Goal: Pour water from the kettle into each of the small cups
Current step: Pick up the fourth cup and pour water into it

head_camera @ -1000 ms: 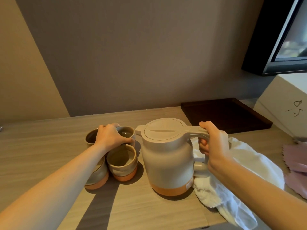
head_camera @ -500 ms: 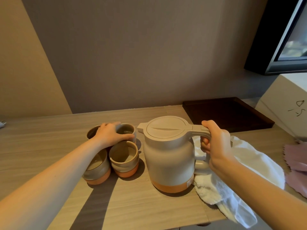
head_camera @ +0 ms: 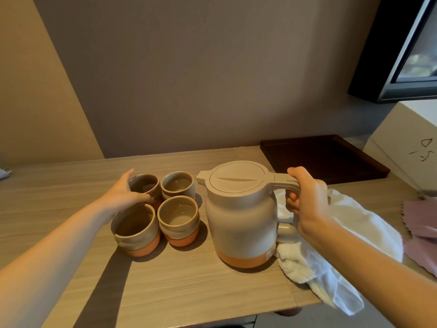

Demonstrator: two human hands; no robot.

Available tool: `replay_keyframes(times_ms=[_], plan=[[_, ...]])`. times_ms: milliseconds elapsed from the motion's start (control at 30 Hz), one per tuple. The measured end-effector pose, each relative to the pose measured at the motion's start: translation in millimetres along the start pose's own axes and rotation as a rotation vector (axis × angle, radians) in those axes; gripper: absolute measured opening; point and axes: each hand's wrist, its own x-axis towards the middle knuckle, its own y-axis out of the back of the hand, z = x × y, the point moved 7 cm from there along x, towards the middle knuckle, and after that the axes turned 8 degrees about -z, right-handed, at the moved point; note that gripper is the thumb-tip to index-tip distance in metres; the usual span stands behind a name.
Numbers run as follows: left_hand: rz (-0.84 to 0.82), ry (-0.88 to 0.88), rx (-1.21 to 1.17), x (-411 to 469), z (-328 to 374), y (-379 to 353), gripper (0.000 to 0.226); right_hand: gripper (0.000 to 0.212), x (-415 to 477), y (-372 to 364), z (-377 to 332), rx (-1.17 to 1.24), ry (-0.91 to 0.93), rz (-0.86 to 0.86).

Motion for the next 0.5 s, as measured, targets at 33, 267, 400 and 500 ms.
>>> replay_keyframes(times_ms=[33, 267, 400, 500], plan=[[-0.006, 0.032, 0.015, -0.1, -3.7, -0.3, 0.103, 0.035, 0.0, -0.1, 0.2, 0.000, 0.000, 0.000], [0.080, 0.070, 0.048, 2.0, -3.8, 2.2, 0.102, 0.035, -1.0, 0.5, 0.1, -0.015, -0.004, 0.013], [0.116, 0.073, 0.042, 3.0, -1.0, 3.5, 0.096, 0.034, -1.1, 0.4, -0.4, -0.016, -0.008, 0.017], [0.140, 0.074, 0.029, 2.5, -1.0, 4.2, 0.094, 0.034, 0.2, 0.5, 0.1, -0.016, -0.012, 0.019]])
